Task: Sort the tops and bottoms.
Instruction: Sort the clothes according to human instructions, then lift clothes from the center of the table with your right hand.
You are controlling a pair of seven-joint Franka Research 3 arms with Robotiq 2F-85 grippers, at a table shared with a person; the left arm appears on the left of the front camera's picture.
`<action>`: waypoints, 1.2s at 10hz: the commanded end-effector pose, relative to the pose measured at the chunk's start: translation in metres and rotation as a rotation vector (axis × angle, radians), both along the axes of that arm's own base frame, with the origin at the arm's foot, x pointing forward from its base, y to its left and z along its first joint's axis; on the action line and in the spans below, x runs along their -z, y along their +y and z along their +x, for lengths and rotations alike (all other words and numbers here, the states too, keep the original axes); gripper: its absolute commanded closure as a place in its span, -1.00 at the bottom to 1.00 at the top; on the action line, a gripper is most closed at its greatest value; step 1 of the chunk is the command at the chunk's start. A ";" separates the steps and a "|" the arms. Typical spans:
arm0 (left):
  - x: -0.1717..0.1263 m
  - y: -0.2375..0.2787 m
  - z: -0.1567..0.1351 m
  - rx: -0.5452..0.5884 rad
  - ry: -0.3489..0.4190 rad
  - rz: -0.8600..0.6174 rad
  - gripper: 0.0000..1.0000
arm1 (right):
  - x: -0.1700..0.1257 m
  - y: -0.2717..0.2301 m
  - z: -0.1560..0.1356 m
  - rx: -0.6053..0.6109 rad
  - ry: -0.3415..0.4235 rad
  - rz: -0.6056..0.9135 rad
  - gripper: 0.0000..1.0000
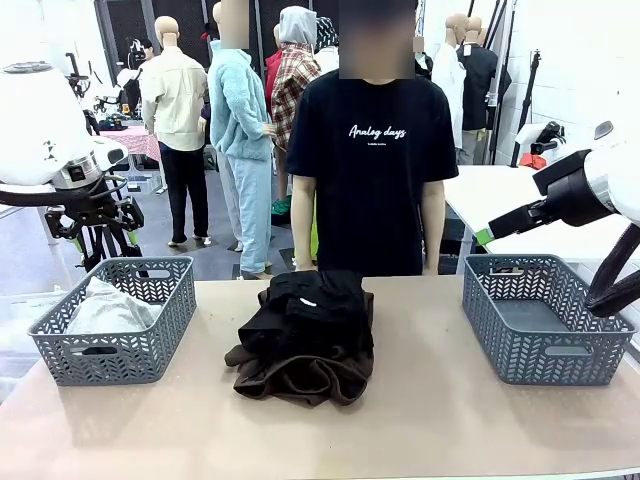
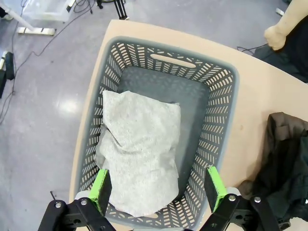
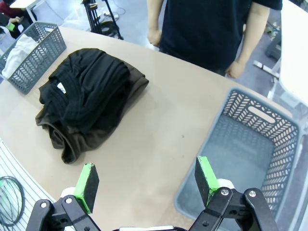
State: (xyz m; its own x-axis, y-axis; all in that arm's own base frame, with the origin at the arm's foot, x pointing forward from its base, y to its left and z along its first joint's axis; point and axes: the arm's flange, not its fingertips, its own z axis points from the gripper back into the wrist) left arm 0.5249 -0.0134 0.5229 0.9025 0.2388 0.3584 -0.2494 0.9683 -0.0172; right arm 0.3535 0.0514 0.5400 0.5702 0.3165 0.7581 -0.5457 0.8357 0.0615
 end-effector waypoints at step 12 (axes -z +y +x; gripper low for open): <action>0.000 0.001 0.000 -0.001 -0.007 0.011 -1.00 | 0.002 0.001 0.001 -0.001 0.005 0.018 -1.00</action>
